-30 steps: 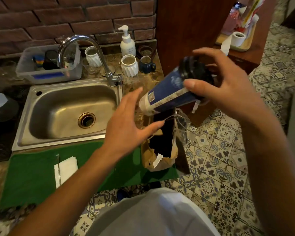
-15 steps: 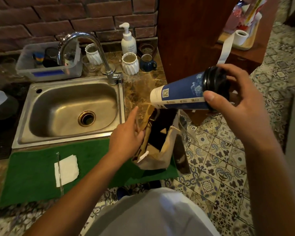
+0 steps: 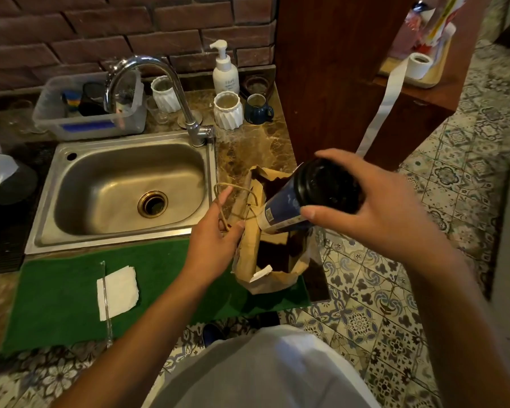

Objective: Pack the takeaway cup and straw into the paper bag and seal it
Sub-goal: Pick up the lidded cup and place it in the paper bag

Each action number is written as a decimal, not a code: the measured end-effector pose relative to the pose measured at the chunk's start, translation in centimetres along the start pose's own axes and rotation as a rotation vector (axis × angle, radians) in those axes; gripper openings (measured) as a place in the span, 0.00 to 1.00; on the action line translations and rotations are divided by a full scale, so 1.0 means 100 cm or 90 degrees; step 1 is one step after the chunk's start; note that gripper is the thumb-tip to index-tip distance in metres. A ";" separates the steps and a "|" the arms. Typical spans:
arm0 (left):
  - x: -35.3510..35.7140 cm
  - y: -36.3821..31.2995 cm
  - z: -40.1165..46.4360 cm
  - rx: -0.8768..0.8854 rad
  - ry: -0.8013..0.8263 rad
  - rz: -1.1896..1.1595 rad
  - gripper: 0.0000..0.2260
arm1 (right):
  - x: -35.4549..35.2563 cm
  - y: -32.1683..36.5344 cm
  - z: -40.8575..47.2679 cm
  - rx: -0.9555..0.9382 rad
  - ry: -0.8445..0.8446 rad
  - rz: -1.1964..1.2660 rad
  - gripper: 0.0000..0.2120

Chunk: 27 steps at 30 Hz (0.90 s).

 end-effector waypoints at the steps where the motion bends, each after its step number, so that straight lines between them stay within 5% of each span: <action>1: 0.001 0.001 0.000 -0.001 0.006 -0.014 0.31 | 0.005 -0.002 0.004 0.002 0.008 -0.028 0.40; 9: 0.000 0.011 -0.005 -0.030 -0.009 -0.032 0.28 | 0.029 -0.012 0.028 -0.014 0.071 -0.235 0.48; 19: -0.001 0.018 -0.002 -0.030 -0.041 0.004 0.30 | 0.091 -0.037 0.044 -0.089 0.198 -0.379 0.44; 27: -0.004 0.025 -0.008 -0.050 -0.029 -0.023 0.28 | 0.108 -0.055 0.060 0.023 0.279 -0.386 0.46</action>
Point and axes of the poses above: each hand's wrist, its own z-axis towards the middle knuckle, its own x-axis out of the palm, y = z × x, the point moved 2 cm from there along z, towards the middle knuckle, and after that the axes turned 13 degrees about z, right-handed, at the moved point
